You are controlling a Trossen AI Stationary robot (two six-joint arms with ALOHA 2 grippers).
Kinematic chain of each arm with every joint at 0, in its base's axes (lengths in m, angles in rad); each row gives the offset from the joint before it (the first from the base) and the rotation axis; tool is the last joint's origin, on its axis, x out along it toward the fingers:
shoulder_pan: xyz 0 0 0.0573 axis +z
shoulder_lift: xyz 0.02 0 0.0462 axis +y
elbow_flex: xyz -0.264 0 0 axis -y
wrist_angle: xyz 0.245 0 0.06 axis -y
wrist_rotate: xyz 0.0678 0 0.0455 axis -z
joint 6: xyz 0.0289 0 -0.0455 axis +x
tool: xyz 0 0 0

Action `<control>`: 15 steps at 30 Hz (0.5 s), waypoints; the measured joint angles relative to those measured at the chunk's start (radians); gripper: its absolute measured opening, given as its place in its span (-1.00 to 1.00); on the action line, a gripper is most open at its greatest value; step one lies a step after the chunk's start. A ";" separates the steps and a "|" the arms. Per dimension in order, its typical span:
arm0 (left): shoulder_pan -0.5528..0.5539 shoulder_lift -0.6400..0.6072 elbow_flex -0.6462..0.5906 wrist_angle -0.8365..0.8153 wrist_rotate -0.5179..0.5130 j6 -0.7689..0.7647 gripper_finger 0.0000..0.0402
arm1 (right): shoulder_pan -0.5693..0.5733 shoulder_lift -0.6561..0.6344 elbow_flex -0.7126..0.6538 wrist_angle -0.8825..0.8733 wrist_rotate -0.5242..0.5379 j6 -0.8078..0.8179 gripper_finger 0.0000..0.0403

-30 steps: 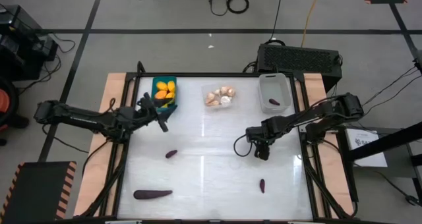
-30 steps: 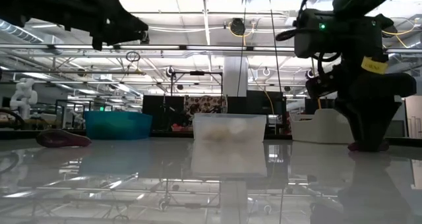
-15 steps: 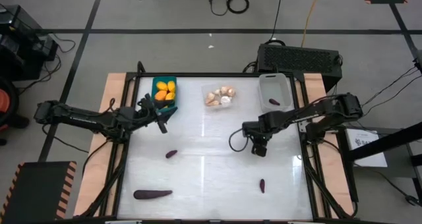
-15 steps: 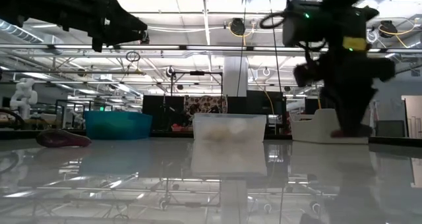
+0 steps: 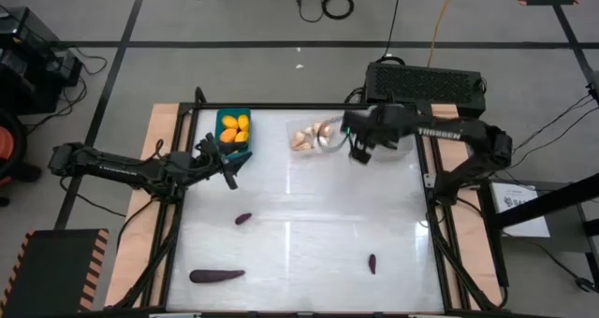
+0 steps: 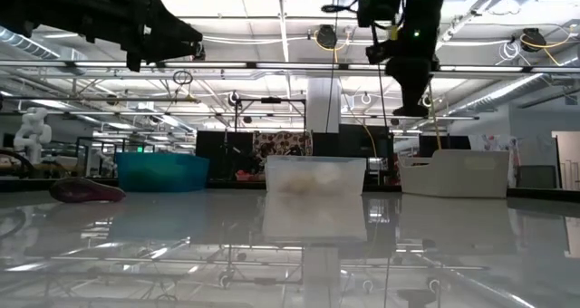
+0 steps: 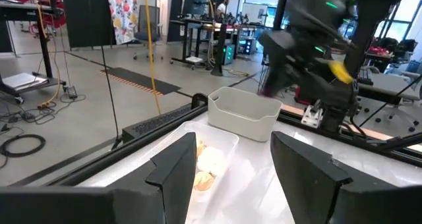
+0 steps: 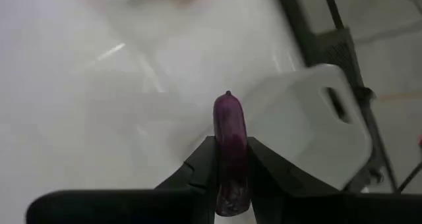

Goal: Sort produce into baskets
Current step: Put the eggplant into the gray bin

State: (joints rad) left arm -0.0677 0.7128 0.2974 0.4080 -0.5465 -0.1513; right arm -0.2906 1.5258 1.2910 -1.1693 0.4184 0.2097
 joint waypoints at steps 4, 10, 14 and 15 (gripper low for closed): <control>0.000 0.000 0.000 -0.004 0.000 0.001 0.01 | -0.163 0.000 0.013 -0.016 -0.001 -0.013 -0.72; 0.000 0.000 0.000 -0.009 0.000 0.010 0.01 | -0.318 0.000 -0.026 -0.010 -0.005 0.022 -0.69; 0.000 0.000 0.000 -0.008 0.000 0.027 0.01 | -0.361 0.000 -0.056 -0.010 -0.005 0.061 -0.57; 0.000 0.000 0.000 -0.008 0.000 0.027 0.01 | -0.367 0.000 -0.062 -0.010 -0.005 0.066 -0.53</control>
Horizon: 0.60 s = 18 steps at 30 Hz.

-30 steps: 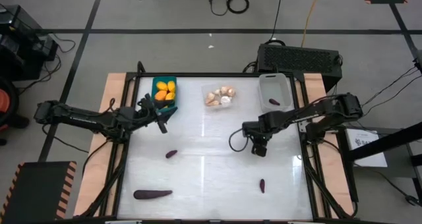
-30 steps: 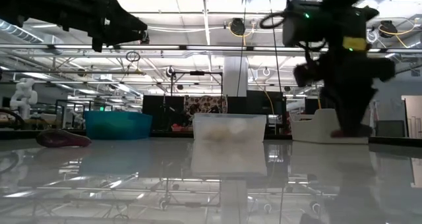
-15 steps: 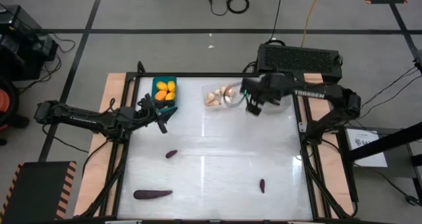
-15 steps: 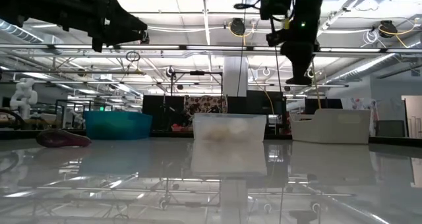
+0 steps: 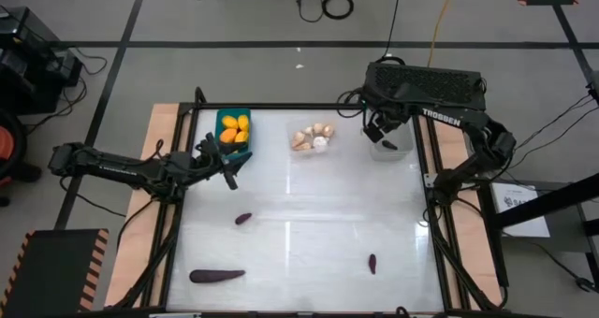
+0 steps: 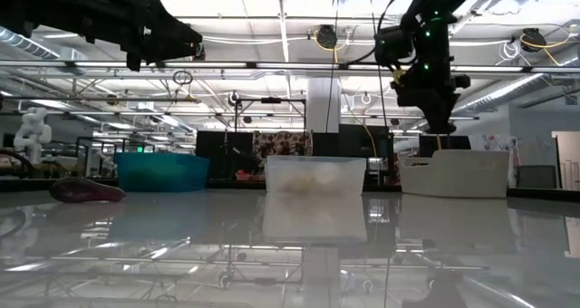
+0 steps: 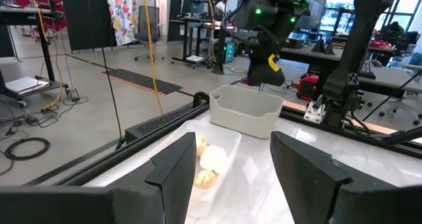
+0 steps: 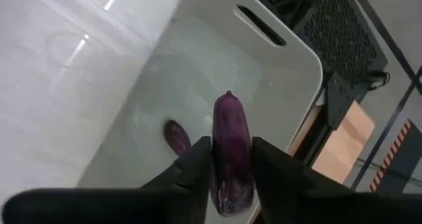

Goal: Sort produce into baskets
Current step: Put the eggplant into the gray bin

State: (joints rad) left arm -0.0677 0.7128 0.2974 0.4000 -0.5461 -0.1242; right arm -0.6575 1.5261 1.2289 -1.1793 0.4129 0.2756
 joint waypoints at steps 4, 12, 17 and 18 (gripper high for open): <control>0.000 0.000 0.000 0.001 0.000 0.000 0.01 | -0.005 0.000 -0.016 0.000 0.002 0.017 -0.31; 0.000 0.000 0.000 0.001 0.000 -0.002 0.01 | 0.037 0.000 0.016 -0.028 -0.133 0.049 -0.02; 0.000 0.000 0.000 0.002 -0.002 -0.026 0.01 | 0.212 0.000 0.022 0.078 -0.232 0.084 -0.01; 0.000 0.000 0.000 0.002 -0.003 -0.027 0.01 | 0.259 0.000 0.022 0.118 -0.229 0.090 0.00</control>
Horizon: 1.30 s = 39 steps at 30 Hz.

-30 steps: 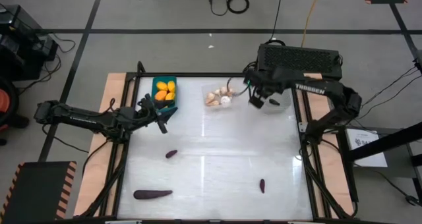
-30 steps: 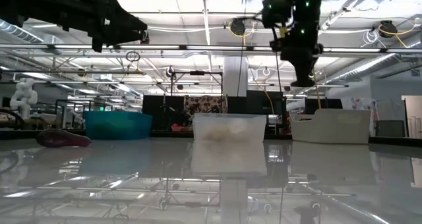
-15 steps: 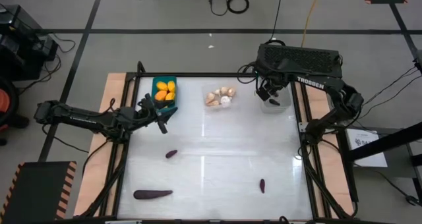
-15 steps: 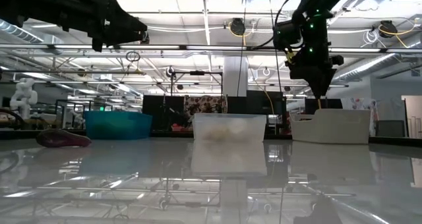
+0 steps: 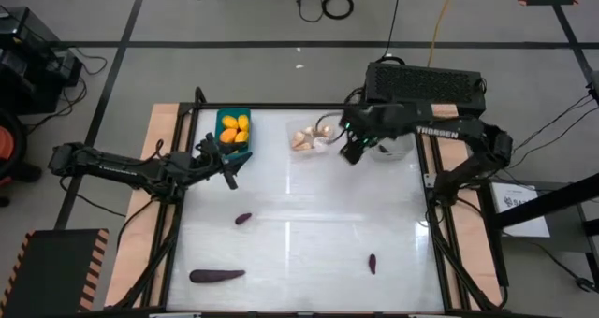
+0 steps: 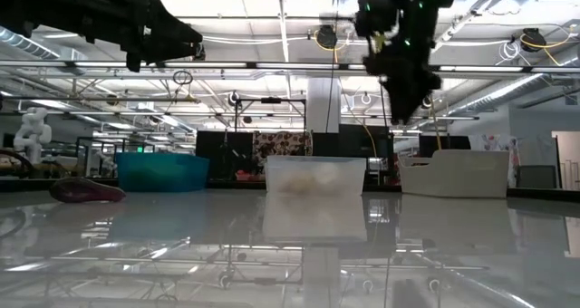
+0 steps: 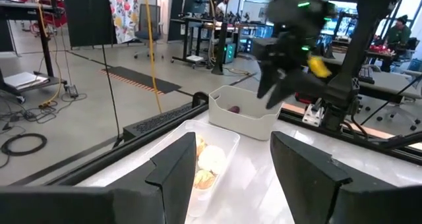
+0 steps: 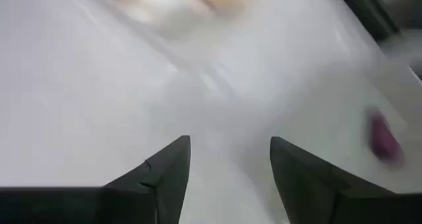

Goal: Sort produce into baskets
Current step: Put the eggplant into the gray bin

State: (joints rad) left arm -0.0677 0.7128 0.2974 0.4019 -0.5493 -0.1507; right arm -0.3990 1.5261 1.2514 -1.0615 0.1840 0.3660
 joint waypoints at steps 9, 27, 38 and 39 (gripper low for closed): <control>0.000 0.000 0.000 0.002 -0.003 -0.054 0.01 | 0.387 0.018 -0.114 0.780 0.017 -0.100 0.00; 0.000 0.014 0.001 0.010 -0.006 -0.054 0.01 | 0.464 0.687 0.085 1.643 -0.322 -0.367 0.00; 0.001 0.014 0.001 0.003 -0.009 -0.045 0.01 | 0.416 0.965 0.460 1.446 -0.495 -0.319 0.00; 0.001 0.014 0.001 -0.002 -0.009 -0.043 0.01 | 0.415 0.983 0.471 1.445 -0.526 -0.313 0.00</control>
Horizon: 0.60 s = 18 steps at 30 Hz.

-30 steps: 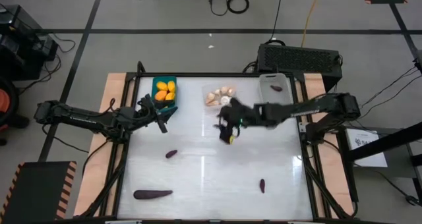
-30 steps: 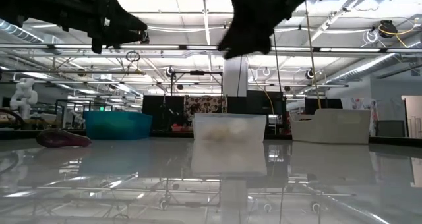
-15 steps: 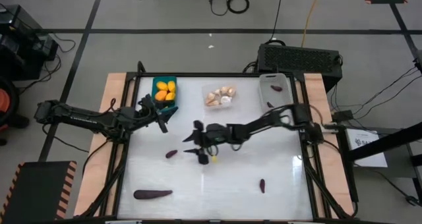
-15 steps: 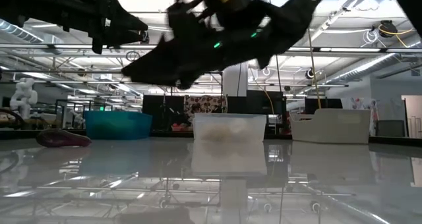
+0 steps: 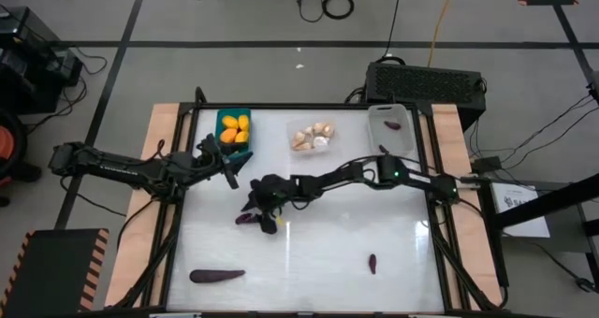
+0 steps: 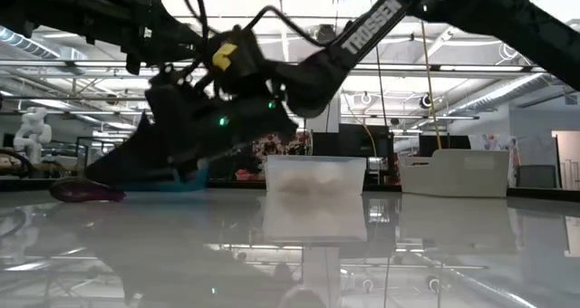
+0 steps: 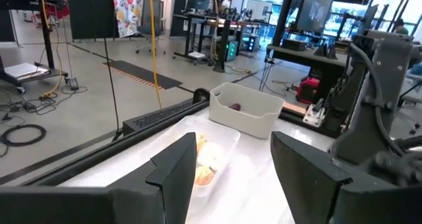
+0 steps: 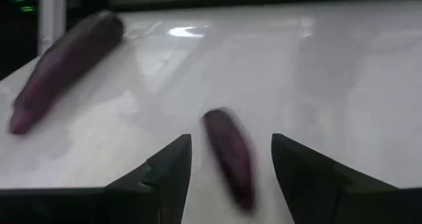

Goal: Sort produce into baskets
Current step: Put the eggplant into the gray bin

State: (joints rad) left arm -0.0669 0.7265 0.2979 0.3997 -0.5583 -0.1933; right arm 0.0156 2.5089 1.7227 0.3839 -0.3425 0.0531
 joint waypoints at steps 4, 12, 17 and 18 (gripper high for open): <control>0.000 0.000 0.000 -0.001 0.000 0.023 0.01 | 0.004 0.059 0.034 0.010 -0.009 0.006 0.00; 0.000 0.000 0.000 0.001 0.000 0.018 0.01 | 0.006 0.086 0.041 -0.031 0.007 0.014 -0.10; 0.000 0.000 0.000 0.001 0.000 0.018 0.01 | 0.008 0.079 0.040 -0.049 0.007 0.018 -0.41; 0.000 0.000 0.000 0.001 0.000 0.018 0.01 | 0.008 0.071 0.040 -0.059 0.007 0.023 -0.48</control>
State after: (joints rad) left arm -0.0669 0.7265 0.2978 0.4007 -0.5579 -0.1757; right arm 0.0235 2.5802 1.7622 0.3250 -0.3359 0.0763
